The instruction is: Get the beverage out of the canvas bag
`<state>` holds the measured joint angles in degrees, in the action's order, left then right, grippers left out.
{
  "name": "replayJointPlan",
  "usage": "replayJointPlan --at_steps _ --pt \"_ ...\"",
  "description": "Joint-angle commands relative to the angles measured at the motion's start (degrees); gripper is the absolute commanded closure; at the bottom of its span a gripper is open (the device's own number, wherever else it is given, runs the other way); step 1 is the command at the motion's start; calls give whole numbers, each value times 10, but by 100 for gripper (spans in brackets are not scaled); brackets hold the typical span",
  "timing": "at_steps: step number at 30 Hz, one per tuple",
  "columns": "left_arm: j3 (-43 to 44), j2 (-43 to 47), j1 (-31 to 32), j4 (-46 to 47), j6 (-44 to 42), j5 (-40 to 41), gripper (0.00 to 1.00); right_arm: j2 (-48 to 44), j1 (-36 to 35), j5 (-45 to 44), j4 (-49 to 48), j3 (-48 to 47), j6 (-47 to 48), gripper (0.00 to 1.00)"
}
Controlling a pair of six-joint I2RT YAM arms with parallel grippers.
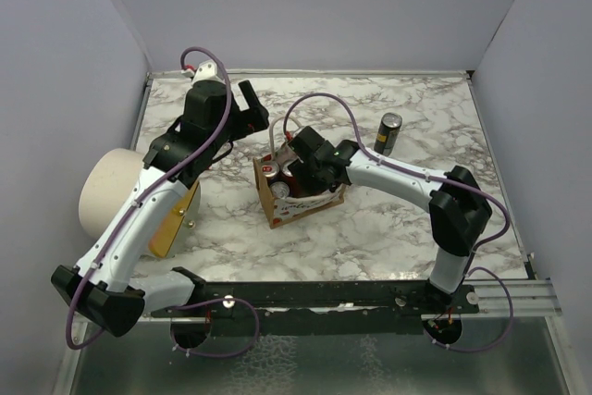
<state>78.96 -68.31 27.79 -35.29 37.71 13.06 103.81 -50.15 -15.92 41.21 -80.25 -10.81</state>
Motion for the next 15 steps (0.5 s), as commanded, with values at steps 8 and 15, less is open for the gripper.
replayJointPlan --at_steps 8,15 --pt "20 -14 -6 16 -15 -15 3 -42 1 16 63 -63 -17 74" --pt "34 -27 -10 17 -29 -21 3 -61 1 18 56 -81 -23 81"
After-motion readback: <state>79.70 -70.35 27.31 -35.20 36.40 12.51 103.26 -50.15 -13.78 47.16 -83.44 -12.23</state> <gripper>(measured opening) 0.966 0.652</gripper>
